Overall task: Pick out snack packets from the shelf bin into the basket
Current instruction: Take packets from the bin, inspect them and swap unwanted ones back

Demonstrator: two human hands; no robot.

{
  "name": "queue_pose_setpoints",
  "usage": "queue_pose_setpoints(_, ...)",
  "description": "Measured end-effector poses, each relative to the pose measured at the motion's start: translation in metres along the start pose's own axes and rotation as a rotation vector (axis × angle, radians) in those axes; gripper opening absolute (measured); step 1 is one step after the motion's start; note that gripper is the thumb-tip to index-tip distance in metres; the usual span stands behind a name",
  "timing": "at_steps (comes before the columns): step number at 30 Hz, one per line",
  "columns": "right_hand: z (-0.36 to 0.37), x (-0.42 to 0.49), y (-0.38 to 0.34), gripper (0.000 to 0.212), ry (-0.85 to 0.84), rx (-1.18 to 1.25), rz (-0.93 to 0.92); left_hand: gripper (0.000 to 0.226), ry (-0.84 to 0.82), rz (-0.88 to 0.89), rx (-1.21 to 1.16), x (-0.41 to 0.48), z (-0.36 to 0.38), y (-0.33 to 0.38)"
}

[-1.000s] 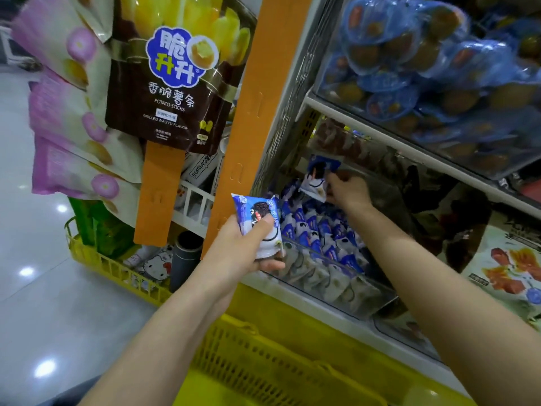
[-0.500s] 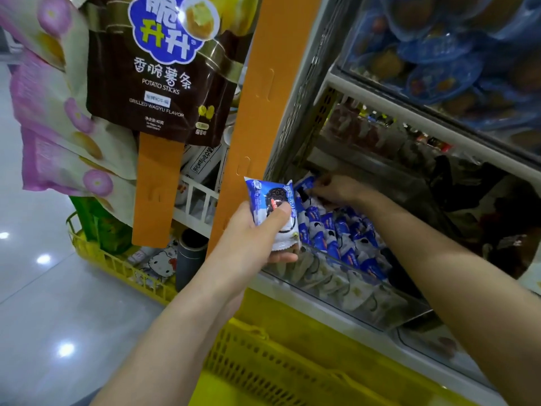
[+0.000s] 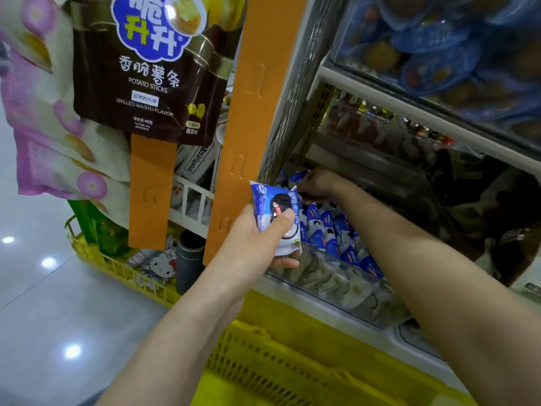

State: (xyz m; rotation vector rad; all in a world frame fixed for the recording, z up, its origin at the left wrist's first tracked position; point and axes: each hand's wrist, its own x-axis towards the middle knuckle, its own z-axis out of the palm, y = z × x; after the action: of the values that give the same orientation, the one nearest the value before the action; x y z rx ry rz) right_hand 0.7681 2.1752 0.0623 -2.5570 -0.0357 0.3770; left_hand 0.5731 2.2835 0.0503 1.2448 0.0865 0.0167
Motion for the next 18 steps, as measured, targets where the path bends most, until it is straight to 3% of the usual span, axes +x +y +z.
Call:
queue_pose_setpoints(3,0.000,-0.006,-0.001,0.034,0.042,-0.071,-0.033,0.027,-0.020,0.000,0.014,-0.002,0.000,0.001)
queue_pose_setpoints(6,-0.001,-0.020,0.005,0.035,0.192,-0.193,-0.158,0.025,-0.037,-0.009,0.004,-0.005,0.002,0.003)
queue_pose_setpoints(10,-0.003,-0.063,0.013,0.027,0.422,0.108,-0.362,0.007,-0.057,-0.050,-0.026,-0.012,0.005,0.000)
queue_pose_setpoints(12,-0.001,-0.094,0.019,0.015,0.477,0.272,-0.478,0.016,-0.101,-0.037,0.081,-0.015,0.006,-0.007)
queue_pose_setpoints(15,0.008,-0.144,0.033,0.015,0.433,0.361,-0.551,0.023,-0.141,0.004,0.186,-0.025,0.009,-0.017)
queue_pose_setpoints(18,0.024,-0.180,0.050,0.018,0.267,0.407,-0.481,0.029,-0.173,0.003,0.188,-0.036,0.014,-0.026)
